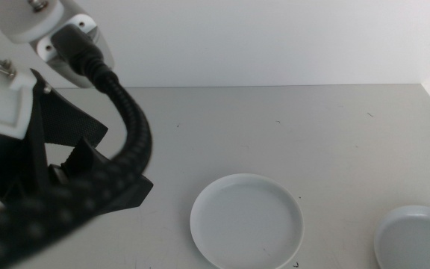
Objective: Stack the three bowls on top of each other.
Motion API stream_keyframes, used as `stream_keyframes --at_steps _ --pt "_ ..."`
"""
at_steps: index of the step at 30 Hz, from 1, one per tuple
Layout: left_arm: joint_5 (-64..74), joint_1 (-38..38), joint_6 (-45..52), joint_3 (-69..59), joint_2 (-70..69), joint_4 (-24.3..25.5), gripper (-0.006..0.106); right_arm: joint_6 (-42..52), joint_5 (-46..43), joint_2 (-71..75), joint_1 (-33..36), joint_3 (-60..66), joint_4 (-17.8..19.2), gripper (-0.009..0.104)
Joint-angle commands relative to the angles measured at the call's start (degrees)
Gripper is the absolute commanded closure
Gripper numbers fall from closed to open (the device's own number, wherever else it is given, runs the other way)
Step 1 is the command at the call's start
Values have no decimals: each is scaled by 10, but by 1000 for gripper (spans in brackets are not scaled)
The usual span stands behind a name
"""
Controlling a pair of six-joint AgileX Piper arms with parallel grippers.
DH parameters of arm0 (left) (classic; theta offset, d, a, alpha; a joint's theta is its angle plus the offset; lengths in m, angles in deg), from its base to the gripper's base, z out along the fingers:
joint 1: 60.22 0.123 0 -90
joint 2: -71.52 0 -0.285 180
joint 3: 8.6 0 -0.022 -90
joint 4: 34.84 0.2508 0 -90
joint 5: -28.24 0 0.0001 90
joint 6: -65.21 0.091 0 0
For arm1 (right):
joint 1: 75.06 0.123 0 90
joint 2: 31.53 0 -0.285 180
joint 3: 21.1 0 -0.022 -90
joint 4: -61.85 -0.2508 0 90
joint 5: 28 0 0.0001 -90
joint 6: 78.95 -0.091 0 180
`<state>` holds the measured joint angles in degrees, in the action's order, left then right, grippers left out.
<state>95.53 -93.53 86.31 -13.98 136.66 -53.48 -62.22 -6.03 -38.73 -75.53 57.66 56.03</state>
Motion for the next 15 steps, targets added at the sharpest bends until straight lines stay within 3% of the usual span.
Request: stream_keyframes --at_steps 1,15 --pt "-28 -4 -2 17 -7 -20 -4 8 -17 12 -5 -29 6 50" --pt "-27 -4 -2 17 -7 -20 -4 19 176 -156 -4 -305 30 50"
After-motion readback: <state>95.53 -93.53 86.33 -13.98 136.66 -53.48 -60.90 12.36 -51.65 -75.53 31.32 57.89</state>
